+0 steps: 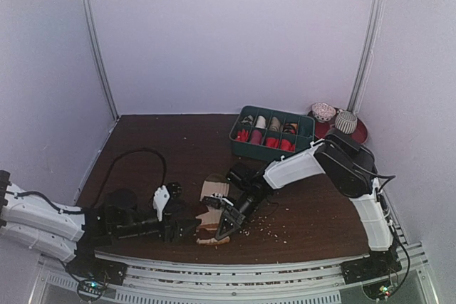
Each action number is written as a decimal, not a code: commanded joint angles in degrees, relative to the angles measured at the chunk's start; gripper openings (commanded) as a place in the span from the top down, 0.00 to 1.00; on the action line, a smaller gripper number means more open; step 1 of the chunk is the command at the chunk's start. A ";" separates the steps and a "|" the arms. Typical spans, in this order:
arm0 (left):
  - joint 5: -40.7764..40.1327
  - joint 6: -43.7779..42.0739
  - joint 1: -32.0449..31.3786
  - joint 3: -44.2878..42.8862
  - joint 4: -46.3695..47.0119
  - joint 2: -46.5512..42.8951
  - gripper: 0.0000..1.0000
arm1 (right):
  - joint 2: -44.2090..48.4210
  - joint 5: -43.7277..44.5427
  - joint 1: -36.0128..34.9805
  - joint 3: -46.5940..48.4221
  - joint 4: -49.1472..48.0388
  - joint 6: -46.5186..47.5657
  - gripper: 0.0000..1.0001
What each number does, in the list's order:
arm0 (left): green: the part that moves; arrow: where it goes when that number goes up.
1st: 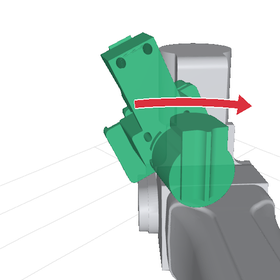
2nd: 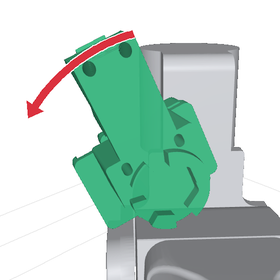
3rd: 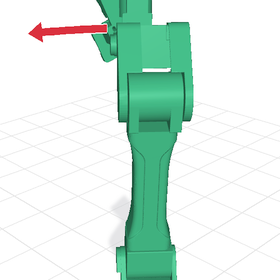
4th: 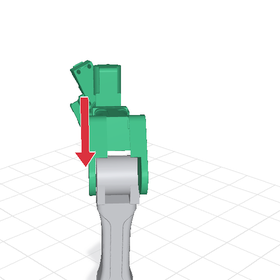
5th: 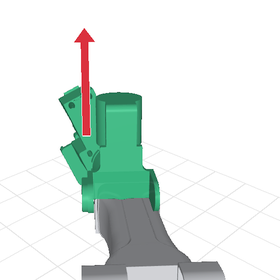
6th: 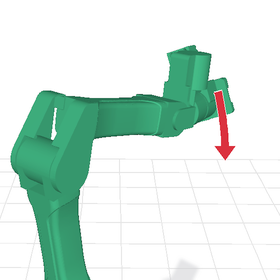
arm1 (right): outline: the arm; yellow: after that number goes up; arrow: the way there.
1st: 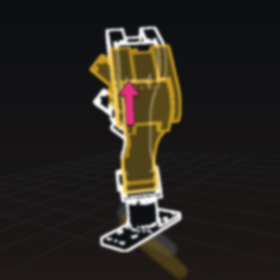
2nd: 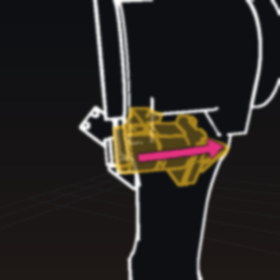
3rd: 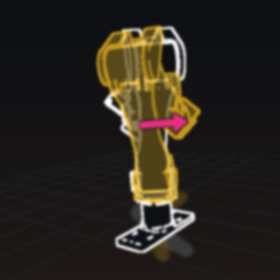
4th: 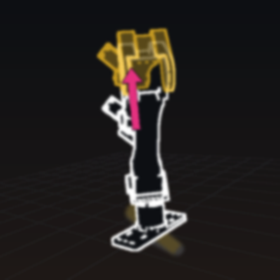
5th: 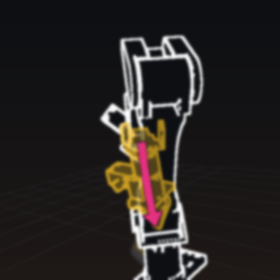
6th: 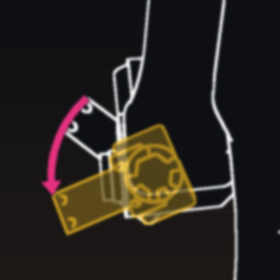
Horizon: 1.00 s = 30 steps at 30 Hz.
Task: Roll the socks
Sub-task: Roll a pair of socks at the center of the board.
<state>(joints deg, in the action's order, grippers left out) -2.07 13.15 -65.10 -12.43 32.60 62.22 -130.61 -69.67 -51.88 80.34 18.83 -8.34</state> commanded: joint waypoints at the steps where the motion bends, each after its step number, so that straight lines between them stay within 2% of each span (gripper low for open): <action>1: 2.31 -2.33 -0.37 0.38 -1.51 -2.36 0.35 | -5.55 13.92 0.72 -3.61 4.54 -0.87 1.00; 3: 6.30 -2.82 -0.49 -0.48 -0.50 2.22 0.35 | -5.54 14.15 0.71 -3.69 4.64 -0.89 1.00; 7: 8.44 -4.26 -1.79 -1.66 2.82 9.95 0.36 | -5.63 14.53 0.64 -3.43 4.81 -0.68 1.00; 17: 5.15 -8.41 -5.08 -5.62 4.34 19.05 0.37 | -5.54 14.98 0.78 -4.04 3.40 -1.40 1.00; 25: -3.57 -9.91 -8.79 -4.57 6.03 16.95 0.38 | -5.41 14.94 0.81 -4.02 3.23 -1.33 1.00; 30: -2.30 -11.91 -8.89 -3.48 5.52 13.57 0.38 | -5.50 14.86 0.78 -4.31 2.99 -1.38 1.00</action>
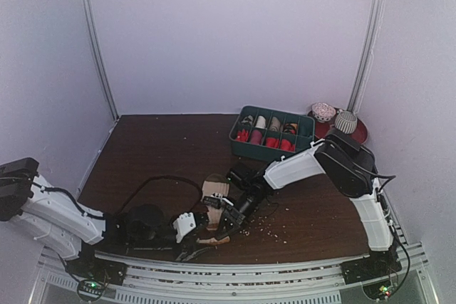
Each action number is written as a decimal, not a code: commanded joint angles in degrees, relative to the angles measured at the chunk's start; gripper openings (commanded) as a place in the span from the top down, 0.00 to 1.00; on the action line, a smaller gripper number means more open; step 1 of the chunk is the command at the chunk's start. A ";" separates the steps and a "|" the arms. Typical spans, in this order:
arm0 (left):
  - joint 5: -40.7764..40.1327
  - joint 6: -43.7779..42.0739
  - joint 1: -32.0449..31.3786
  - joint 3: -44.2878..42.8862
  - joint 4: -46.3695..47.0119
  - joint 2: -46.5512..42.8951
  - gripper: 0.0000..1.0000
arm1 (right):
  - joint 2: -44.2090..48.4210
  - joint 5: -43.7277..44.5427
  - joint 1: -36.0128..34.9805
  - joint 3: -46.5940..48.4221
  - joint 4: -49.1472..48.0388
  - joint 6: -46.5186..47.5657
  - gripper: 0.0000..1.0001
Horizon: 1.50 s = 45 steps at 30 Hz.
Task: Roll the socks
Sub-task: Roll a pair of socks at the center of the board.
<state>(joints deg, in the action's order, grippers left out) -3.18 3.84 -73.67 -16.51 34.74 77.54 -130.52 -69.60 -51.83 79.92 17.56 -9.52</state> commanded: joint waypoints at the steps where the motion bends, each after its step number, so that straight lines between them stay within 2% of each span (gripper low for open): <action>1: -0.65 -2.77 -0.33 0.02 2.80 -0.95 0.39 | -5.62 14.79 0.77 -3.89 4.19 -0.23 1.00; 7: 2.60 -1.80 -0.29 -1.53 4.03 4.64 0.40 | -5.66 14.62 0.71 -3.92 3.91 -0.32 1.00; 16: -2.26 2.31 -0.34 -2.41 4.77 12.04 0.41 | -5.63 14.16 0.77 -4.07 4.10 0.13 1.00; 19: -4.24 3.90 -0.34 -3.13 3.27 13.91 0.44 | -5.38 14.15 0.73 -4.36 4.02 0.26 1.00; 22: -5.74 6.23 -0.34 -2.57 3.08 14.46 0.57 | -5.04 14.16 0.75 -4.82 3.48 -0.03 1.00; 28: -8.19 10.31 -0.34 -1.93 1.81 13.91 1.00 | -4.79 14.32 0.75 -5.03 3.00 -0.15 1.00; 33: -3.94 14.48 0.90 -2.12 0.35 14.43 1.00 | -3.33 14.91 0.57 -4.88 2.07 1.19 1.00; 36: 1.25 20.72 4.09 -2.80 -2.45 16.25 1.00 | 1.52 15.90 0.40 -7.12 -4.31 2.48 1.00; 40: 9.36 28.02 8.95 -2.75 -4.97 18.56 1.00 | 12.09 19.52 0.33 -13.49 -19.22 2.05 0.95; 41: 10.76 29.45 9.80 -2.55 -5.60 18.83 1.00 | 15.16 21.09 0.21 -16.24 -23.46 2.22 0.92; 42: 12.12 30.64 10.57 -2.40 -6.05 18.94 1.00 | 17.90 23.27 -0.11 -18.31 -26.90 3.48 0.84; 45: 15.31 33.40 12.01 -3.35 -10.72 19.65 1.00 | 25.28 31.13 -2.29 -23.15 -31.79 11.63 0.79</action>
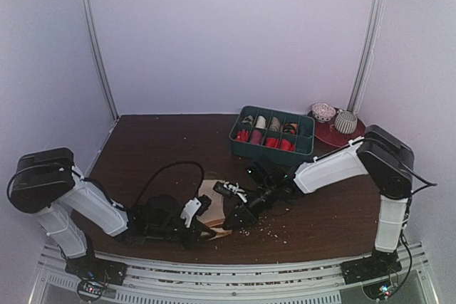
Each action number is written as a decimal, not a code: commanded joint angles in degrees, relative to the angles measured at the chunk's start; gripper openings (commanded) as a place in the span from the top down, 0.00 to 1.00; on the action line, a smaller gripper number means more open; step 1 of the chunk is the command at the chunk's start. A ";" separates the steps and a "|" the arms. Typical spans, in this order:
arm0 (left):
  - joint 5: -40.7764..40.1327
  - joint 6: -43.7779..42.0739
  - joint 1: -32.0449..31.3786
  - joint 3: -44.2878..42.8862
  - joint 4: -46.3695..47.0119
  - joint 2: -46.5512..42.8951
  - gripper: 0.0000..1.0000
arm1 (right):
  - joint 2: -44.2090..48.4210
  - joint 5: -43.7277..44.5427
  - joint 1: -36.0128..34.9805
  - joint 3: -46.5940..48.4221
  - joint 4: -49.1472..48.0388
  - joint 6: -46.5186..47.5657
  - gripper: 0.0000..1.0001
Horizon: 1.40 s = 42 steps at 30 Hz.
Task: Roll the socks
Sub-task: Roll a pair of socks at the center of the board.
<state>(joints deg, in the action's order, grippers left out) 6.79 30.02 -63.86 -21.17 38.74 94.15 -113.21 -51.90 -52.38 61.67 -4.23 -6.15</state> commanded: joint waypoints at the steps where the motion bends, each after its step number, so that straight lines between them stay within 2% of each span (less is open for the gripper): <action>1: 6.34 7.69 2.58 0.77 -16.34 3.46 1.00 | 9.17 15.16 -3.22 -6.10 -10.47 13.00 0.78; 6: 9.63 9.92 2.94 -0.25 -20.71 4.90 1.00 | 12.24 26.28 -9.72 -11.82 -12.37 30.14 0.72; 9: 10.65 10.30 3.03 -0.49 -22.08 5.12 1.00 | 12.42 31.08 -11.79 -13.35 -13.69 34.98 0.70; 18: 13.15 10.53 3.39 -0.34 -22.90 5.87 1.00 | 10.17 38.93 -12.18 -13.57 -13.77 41.58 0.69; 28: 14.46 9.28 3.98 -0.37 -23.16 6.85 1.00 | 4.50 35.88 -13.16 -9.69 -8.09 43.63 0.68; 32: 15.09 8.96 4.08 -0.23 -22.36 7.34 1.00 | 1.56 36.70 -13.64 -7.99 -5.50 43.22 0.62; 34: 14.69 8.24 4.17 -0.38 -22.67 7.24 1.00 | 0.14 38.11 -13.83 -7.11 -3.13 42.69 0.65; 38: 10.71 4.87 4.18 -1.53 -25.57 4.21 1.00 | -1.38 38.62 -13.81 -6.36 1.31 37.77 0.84; 39: 8.65 4.05 4.18 -2.08 -27.37 2.72 0.94 | -1.53 38.00 -13.80 -6.27 2.33 36.65 0.87; 42: 1.14 1.17 4.18 -4.03 -34.08 -3.70 0.65 | -1.83 33.08 -13.71 -5.25 6.52 32.40 0.91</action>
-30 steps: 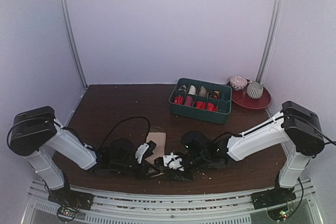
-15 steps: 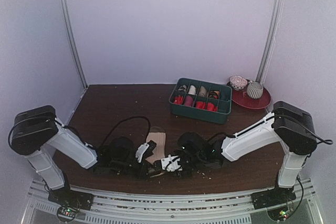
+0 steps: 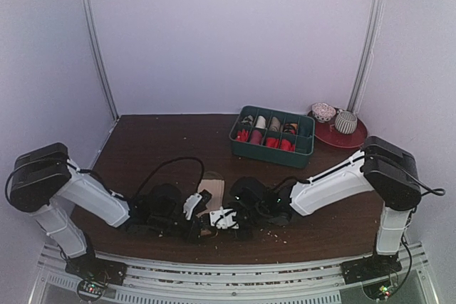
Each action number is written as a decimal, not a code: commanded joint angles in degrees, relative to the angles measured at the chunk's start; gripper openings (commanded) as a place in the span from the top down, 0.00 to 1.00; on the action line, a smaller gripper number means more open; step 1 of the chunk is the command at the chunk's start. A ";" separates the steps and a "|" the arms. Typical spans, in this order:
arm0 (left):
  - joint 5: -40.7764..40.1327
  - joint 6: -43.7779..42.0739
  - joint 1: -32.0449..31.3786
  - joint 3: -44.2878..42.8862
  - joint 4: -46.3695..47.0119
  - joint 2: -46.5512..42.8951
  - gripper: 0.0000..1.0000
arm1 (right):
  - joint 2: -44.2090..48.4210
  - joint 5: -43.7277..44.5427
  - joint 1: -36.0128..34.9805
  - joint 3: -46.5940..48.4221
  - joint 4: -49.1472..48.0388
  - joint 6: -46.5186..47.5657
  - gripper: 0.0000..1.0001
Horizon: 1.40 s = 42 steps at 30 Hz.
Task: Roll the socks
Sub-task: Roll a pair of socks at the center of the board.
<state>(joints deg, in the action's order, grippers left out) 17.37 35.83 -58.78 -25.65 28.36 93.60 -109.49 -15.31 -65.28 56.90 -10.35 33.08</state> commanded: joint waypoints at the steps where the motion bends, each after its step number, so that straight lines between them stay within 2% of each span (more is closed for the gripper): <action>1: -12.44 -5.55 -0.89 -0.10 -25.90 -5.84 0.59 | -5.31 -5.87 -0.71 -0.20 14.26 -8.13 0.92; 4: -20.86 -7.25 -0.89 -0.09 -31.18 -15.34 0.52 | -4.97 -13.06 -0.03 2.28 20.39 -11.19 0.92; 7: -26.39 -6.71 -0.98 3.15 -31.09 -26.25 0.50 | -5.61 -20.48 1.48 6.37 29.41 -13.00 0.91; 11: -29.33 -8.17 -3.50 10.43 -22.53 -36.99 0.44 | -10.93 -27.28 4.27 14.44 41.55 -16.53 0.91; 14: -32.28 -13.08 -10.01 13.98 -13.15 -40.21 0.42 | -16.18 -29.31 5.91 20.51 47.51 -19.38 0.91; 22: -32.54 -22.20 -16.57 9.59 -4.57 -25.27 0.44 | -24.07 -28.44 8.77 25.57 50.38 -25.35 0.91; 26: -30.29 -25.23 -16.94 8.83 -0.20 -20.32 0.43 | -24.69 -28.45 8.91 25.82 51.01 -25.04 0.91; 35: -29.53 -28.70 -17.15 7.33 3.01 -12.88 0.42 | -25.50 -28.02 9.05 26.50 51.94 -24.30 0.91; 38: -28.17 -28.19 -17.15 6.98 2.96 -10.61 0.48 | -25.43 -28.04 9.12 26.82 52.09 -24.28 0.91; 42: -26.98 -26.88 -17.15 6.55 2.98 -8.30 0.65 | -25.63 -28.37 9.13 27.22 51.85 -24.29 0.91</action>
<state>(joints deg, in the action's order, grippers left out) -11.92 8.84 -75.59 -17.52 28.51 83.42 -128.57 -54.98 -55.55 87.64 32.08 8.78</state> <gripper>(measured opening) 0.413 0.121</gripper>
